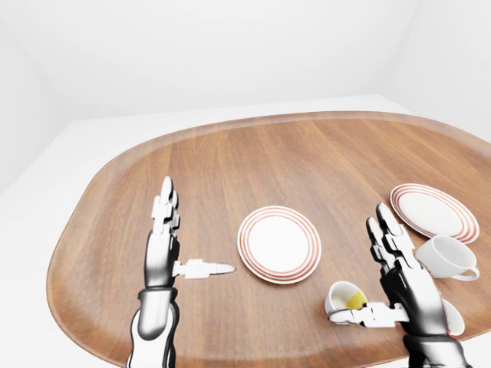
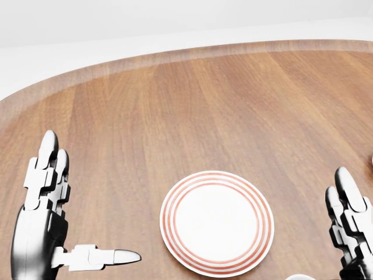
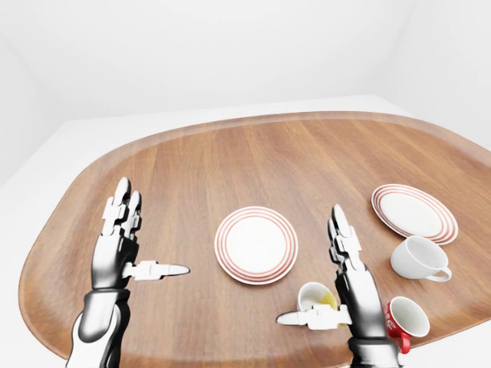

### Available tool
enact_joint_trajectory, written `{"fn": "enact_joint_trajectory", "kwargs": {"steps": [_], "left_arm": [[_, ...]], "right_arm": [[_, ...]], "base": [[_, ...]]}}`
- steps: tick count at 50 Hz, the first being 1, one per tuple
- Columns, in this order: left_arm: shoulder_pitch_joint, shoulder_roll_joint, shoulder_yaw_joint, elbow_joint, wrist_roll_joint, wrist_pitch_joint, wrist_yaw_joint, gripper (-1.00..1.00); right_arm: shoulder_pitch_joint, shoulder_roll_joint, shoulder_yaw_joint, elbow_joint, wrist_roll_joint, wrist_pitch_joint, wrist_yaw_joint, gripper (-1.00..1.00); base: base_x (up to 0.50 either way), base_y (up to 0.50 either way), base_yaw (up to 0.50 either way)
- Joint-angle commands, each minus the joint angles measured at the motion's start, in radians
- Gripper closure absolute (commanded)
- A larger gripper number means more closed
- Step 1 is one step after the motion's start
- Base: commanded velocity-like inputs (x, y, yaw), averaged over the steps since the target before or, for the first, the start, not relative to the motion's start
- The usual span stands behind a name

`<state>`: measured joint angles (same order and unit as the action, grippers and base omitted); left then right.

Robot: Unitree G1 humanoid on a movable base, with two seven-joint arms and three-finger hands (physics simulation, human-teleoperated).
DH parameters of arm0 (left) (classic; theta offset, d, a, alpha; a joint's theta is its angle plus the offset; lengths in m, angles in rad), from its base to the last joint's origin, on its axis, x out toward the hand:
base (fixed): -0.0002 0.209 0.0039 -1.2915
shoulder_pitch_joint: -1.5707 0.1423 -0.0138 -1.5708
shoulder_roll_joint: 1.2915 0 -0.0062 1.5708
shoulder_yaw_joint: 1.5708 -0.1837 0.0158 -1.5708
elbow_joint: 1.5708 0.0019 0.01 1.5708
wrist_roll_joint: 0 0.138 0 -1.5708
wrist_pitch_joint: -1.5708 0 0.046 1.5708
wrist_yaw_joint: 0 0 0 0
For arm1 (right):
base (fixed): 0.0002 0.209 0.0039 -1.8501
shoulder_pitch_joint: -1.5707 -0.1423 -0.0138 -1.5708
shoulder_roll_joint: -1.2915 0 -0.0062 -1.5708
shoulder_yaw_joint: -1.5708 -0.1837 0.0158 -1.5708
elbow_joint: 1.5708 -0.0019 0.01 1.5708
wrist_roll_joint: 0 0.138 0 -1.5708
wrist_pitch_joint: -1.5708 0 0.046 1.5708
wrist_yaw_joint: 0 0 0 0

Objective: Put the red mug on the left plate.

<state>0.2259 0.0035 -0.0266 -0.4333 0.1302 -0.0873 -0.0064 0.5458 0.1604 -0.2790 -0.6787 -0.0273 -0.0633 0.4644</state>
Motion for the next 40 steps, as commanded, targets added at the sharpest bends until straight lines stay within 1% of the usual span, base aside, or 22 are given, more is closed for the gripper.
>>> {"fn": "enact_joint_trajectory", "kwargs": {"steps": [1,3,4,5,6,10,11,13,14,17,19,21,23,24,25,28,29,32,33,35,38,40], "left_arm": [[-0.024,-0.002,0.002,-0.020,0.002,0.000,-0.004,-1.00],[-0.029,-0.001,0.003,-0.023,0.002,0.000,-0.003,-1.00],[-0.032,-0.001,0.004,-0.024,0.002,0.000,-0.004,-1.00],[-0.034,-0.001,0.004,-0.025,0.003,0.000,-0.004,-1.00],[-0.038,-0.001,0.003,-0.026,0.004,0.000,-0.004,-1.00],[-0.045,-0.001,0.000,-0.029,0.007,0.008,-0.003,-1.00],[-0.049,-0.002,0.000,-0.030,0.007,0.015,-0.003,-1.00],[-0.052,-0.001,0.000,-0.029,0.007,0.018,-0.003,-1.00],[-0.053,-0.001,-0.001,-0.029,0.008,0.019,-0.003,-1.00],[-0.052,-0.001,-0.003,-0.031,0.009,0.018,-0.002,-1.00],[-0.052,-0.001,-0.003,-0.031,0.009,0.018,-0.002,-1.00],[-0.052,-0.001,-0.002,-0.030,0.007,0.018,-0.001,-1.00],[-0.052,-0.001,-0.001,-0.028,0.006,0.016,-0.001,-1.00],[-0.051,-0.001,-0.001,-0.028,0.006,0.015,-0.001,-1.00],[-0.051,-0.001,-0.002,-0.028,0.006,0.015,-0.001,-1.00],[-0.052,-0.001,-0.004,-0.027,0.008,0.015,0.000,-1.00],[-0.052,-0.001,-0.004,-0.026,0.009,0.015,0.000,-1.00],[-0.052,-0.001,-0.006,-0.025,0.010,0.013,0.001,-1.00],[-0.052,-0.001,-0.007,-0.024,0.011,0.013,0.001,-1.00],[-0.052,-0.001,-0.009,-0.024,0.013,0.012,0.002,-1.00],[-0.051,-0.001,-0.010,-0.022,0.014,0.010,0.004,-1.00],[-0.051,-0.001,-0.010,-0.021,0.013,0.009,0.005,-1.00]], "right_arm": [[-0.332,-0.178,-0.261,-0.292,-0.521,0.151,-0.077,-1.00],[-0.398,-0.229,-0.321,-0.328,-0.537,0.151,0.012,-1.00],[-0.439,-0.281,-0.362,-0.334,-0.553,0.151,0.051,-1.00],[-0.458,-0.317,-0.384,-0.328,-0.573,0.151,0.078,-1.00],[-0.482,-0.382,-0.428,-0.302,-0.611,0.151,0.120,-1.00],[-0.495,-0.458,-0.524,-0.254,-0.659,0.151,0.170,-1.00],[-0.500,-0.487,-0.577,-0.236,-0.646,0.151,0.192,-1.00],[-0.509,-0.517,-0.623,-0.223,-0.609,0.151,0.234,-1.00],[-0.505,-0.526,-0.635,-0.216,-0.605,0.151,0.234,-1.00],[-0.467,-0.524,-0.668,-0.173,-0.619,0.151,0.234,-1.00],[-0.453,-0.506,-0.683,-0.148,-0.623,0.151,0.234,-1.00],[-0.403,-0.467,-0.719,-0.097,-0.626,0.151,0.234,-1.00],[-0.382,-0.445,-0.765,-0.057,-0.616,0.135,0.234,-1.00],[-0.370,-0.437,-0.786,-0.033,-0.605,0.122,0.234,-1.00],[-0.353,-0.432,-0.811,0.006,-0.603,0.092,0.234,-1.00],[-0.332,-0.435,-0.863,0.080,-0.604,0.074,0.234,-1.00],[-0.313,-0.441,-0.892,0.132,-0.598,0.058,0.234,-1.00],[-0.300,-0.453,-0.937,0.201,-0.562,0.014,0.234,-1.00],[-0.289,-0.449,-0.957,0.206,-0.523,0.001,0.234,-1.00],[-0.261,-0.441,-1.001,0.233,-0.494,-0.024,0.234,-1.00],[-0.234,-0.429,-1.028,0.286,-0.482,-0.024,0.234,-1.00],[-0.201,-0.408,-1.050,0.345,-0.470,-0.024,0.234,-1.00]], "base": [[0.00,0.00,0.00],[0.00,0.00,0.00],[0.00,0.00,0.00],[0.00,0.00,0.00],[0.00,0.00,0.00],[0.00,0.00,0.00],[0.00,0.00,0.00],[0.00,0.00,0.00],[0.00,0.00,0.00],[0.00,0.00,0.00],[0.00,0.00,0.00],[0.00,0.00,0.00],[0.00,0.00,0.00],[0.00,0.00,0.00],[0.00,0.00,0.00],[0.00,0.00,0.00],[0.00,0.00,0.00],[0.00,0.00,0.00],[0.00,0.00,0.00],[0.00,0.00,0.00],[0.00,0.00,0.00],[0.00,0.00,0.00]]}}
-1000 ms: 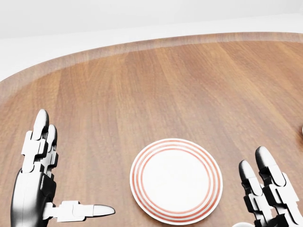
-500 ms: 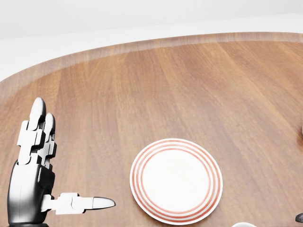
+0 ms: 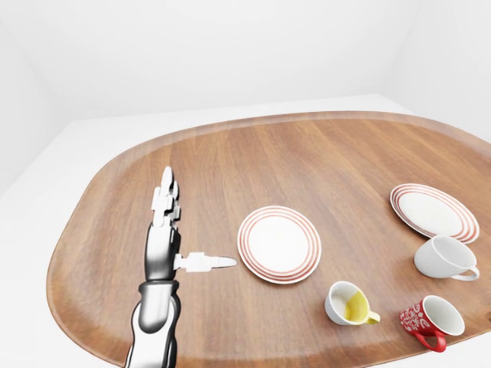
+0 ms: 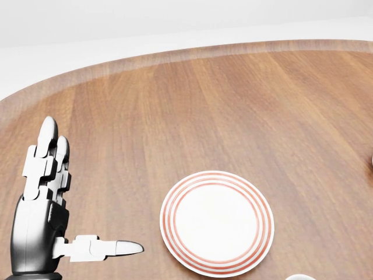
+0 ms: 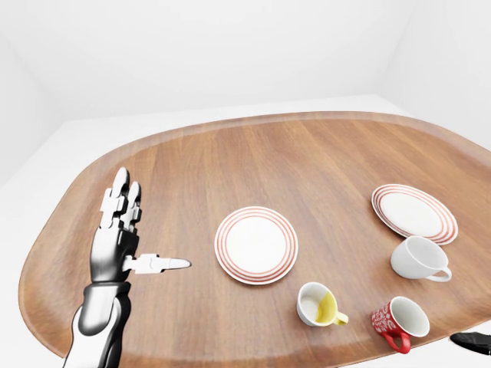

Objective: Put the red mug on the left plate.

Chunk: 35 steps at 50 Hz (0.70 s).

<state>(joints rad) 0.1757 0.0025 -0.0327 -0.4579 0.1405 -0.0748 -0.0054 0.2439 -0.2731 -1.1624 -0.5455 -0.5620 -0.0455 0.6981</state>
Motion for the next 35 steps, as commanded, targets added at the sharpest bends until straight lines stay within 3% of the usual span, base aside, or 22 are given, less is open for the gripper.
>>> {"fn": "enact_joint_trajectory", "kwargs": {"steps": [1,5,10,14,19,27,35], "left_arm": [[-0.001,0.000,-0.004,0.004,0.002,-0.004,0.003,-1.00],[-0.003,0.000,-0.006,0.007,0.004,-0.003,0.004,-1.00],[-0.002,0.000,-0.008,0.005,0.006,-0.004,0.005,-1.00],[-0.003,0.000,-0.008,0.007,0.004,-0.004,0.005,-1.00],[-0.002,0.000,-0.010,0.012,0.005,-0.006,0.005,-1.00],[-0.003,0.000,-0.008,0.017,0.000,-0.008,0.004,-1.00],[-0.002,0.001,-0.007,0.020,-0.003,-0.010,0.004,-1.00]], "right_arm": [[0.098,0.021,-0.180,0.222,0.065,-0.042,0.000,-1.00],[0.107,-0.008,-0.224,0.278,0.082,-0.042,0.000,-1.00],[0.108,-0.001,-0.187,0.332,0.037,-0.042,0.000,-1.00],[0.090,-0.042,-0.180,0.356,0.016,-0.042,0.000,-1.00],[0.032,-0.113,-0.137,0.380,-0.026,-0.042,-0.110,-1.00],[-0.034,-0.194,-0.003,0.481,-0.120,0.030,-0.374,-1.00],[-0.048,-0.186,0.017,0.402,-0.087,0.058,-0.387,-1.00]], "base": [[0.00,0.00,0.00],[0.00,0.00,0.00],[0.00,0.00,0.00],[0.00,0.00,0.00],[0.00,0.00,0.00],[0.00,0.00,0.00],[0.00,0.00,0.00]]}}
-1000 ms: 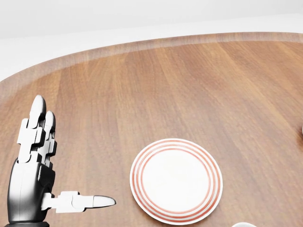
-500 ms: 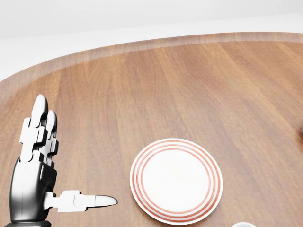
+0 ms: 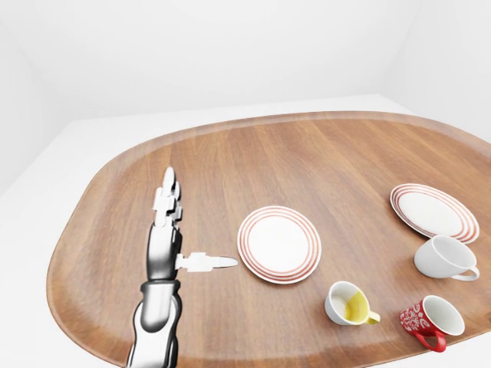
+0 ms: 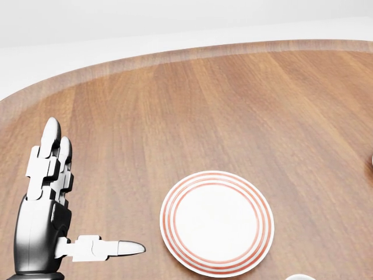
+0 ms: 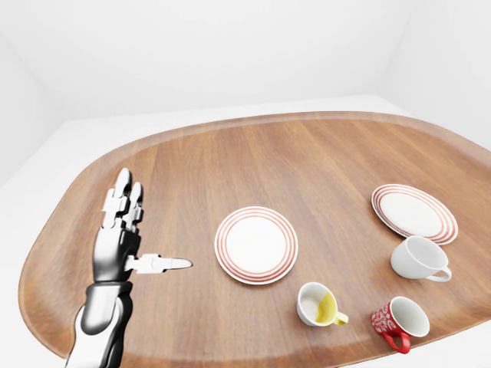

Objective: Put the red mug on the left plate.

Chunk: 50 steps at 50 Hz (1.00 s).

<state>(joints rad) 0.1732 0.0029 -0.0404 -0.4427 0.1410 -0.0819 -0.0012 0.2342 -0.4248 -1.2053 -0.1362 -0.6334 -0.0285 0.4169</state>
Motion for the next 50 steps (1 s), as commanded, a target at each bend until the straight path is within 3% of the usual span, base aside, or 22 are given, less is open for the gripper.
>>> {"fn": "enact_joint_trajectory", "kwargs": {"steps": [1,12,20,22,34,40,46,50], "left_arm": [[0.001,0.000,0.001,0.005,-0.003,-0.003,-0.001,-1.00],[0.001,0.000,0.000,0.002,-0.002,0.001,-0.001,-1.00],[-0.007,0.000,0.001,-0.001,-0.004,0.013,-0.004,-1.00],[-0.008,0.000,0.001,-0.002,-0.003,0.014,-0.004,-1.00],[-0.012,0.000,0.000,-0.005,-0.002,0.023,-0.004,-1.00],[-0.013,0.000,-0.001,-0.003,-0.003,0.022,-0.004,-1.00],[-0.016,0.000,-0.003,0.004,0.001,0.021,-0.003,-1.00],[-0.014,0.000,-0.003,0.009,0.000,0.015,-0.001,-1.00]], "right_arm": [[-0.041,-0.035,0.064,-0.006,-0.018,0.043,-0.108,-1.00],[-0.035,-0.015,0.117,0.031,-0.030,0.010,-0.109,-1.00],[0.005,0.056,0.190,0.018,0.000,-0.037,0.115,-1.00],[0.010,0.071,0.198,0.011,-0.005,-0.032,0.163,-1.00],[0.005,0.055,0.197,0.080,-0.006,-0.054,0.162,-1.00],[-0.041,-0.021,0.260,0.207,0.011,-0.015,0.170,-1.00],[-0.131,-0.130,0.378,0.350,-0.001,0.072,0.192,-1.00],[-0.148,-0.152,0.436,0.388,0.005,0.099,0.183,-1.00]], "base": [[0.00,0.00,0.00],[0.00,0.00,0.00],[0.00,0.00,0.00],[0.00,0.00,0.00],[0.00,0.00,0.00],[0.00,0.00,0.00],[0.00,0.00,0.00],[0.00,0.00,0.00]]}}
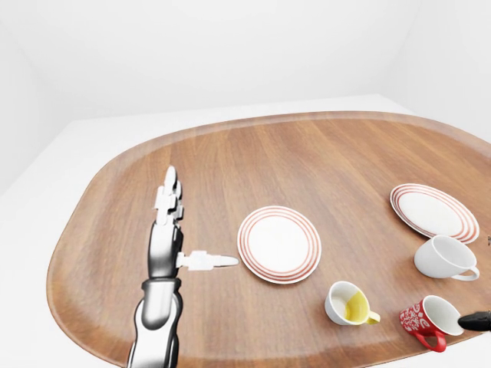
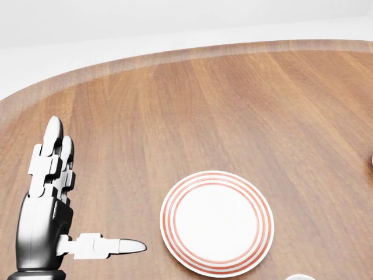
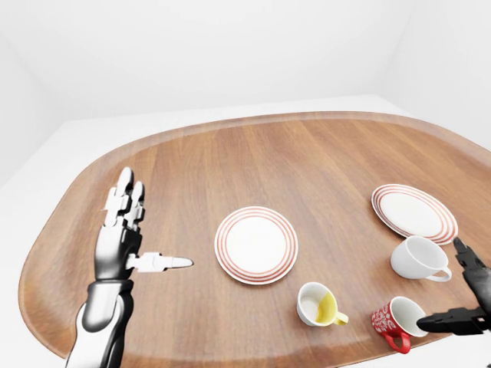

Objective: Put the red mug on the left plate.

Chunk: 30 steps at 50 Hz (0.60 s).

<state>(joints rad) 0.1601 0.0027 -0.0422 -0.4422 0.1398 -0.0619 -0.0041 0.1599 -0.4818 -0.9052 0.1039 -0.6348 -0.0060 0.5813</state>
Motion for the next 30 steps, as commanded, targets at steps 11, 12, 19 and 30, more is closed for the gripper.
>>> {"fn": "enact_joint_trajectory", "kwargs": {"steps": [11,12,19,30], "left_arm": [[0.000,0.000,-0.003,0.009,0.003,-0.005,0.002,-1.00],[0.000,0.000,-0.004,0.008,0.004,-0.006,0.002,-1.00],[0.002,0.000,-0.004,0.009,0.004,-0.008,0.003,-1.00],[0.005,0.000,-0.005,0.012,0.003,-0.014,0.002,-1.00]], "right_arm": [[-0.055,-0.094,0.127,0.163,0.016,0.062,0.013,-1.00],[-0.056,-0.095,0.129,0.167,0.017,0.061,0.011,-1.00],[-0.055,-0.097,0.144,0.216,0.027,0.041,-0.014,-1.00],[-0.063,-0.142,0.210,0.411,0.079,-0.018,-0.117,-1.00]], "base": [[0.00,0.00,0.00],[0.00,0.00,0.00],[0.00,0.00,0.00],[0.00,0.00,0.00]]}}
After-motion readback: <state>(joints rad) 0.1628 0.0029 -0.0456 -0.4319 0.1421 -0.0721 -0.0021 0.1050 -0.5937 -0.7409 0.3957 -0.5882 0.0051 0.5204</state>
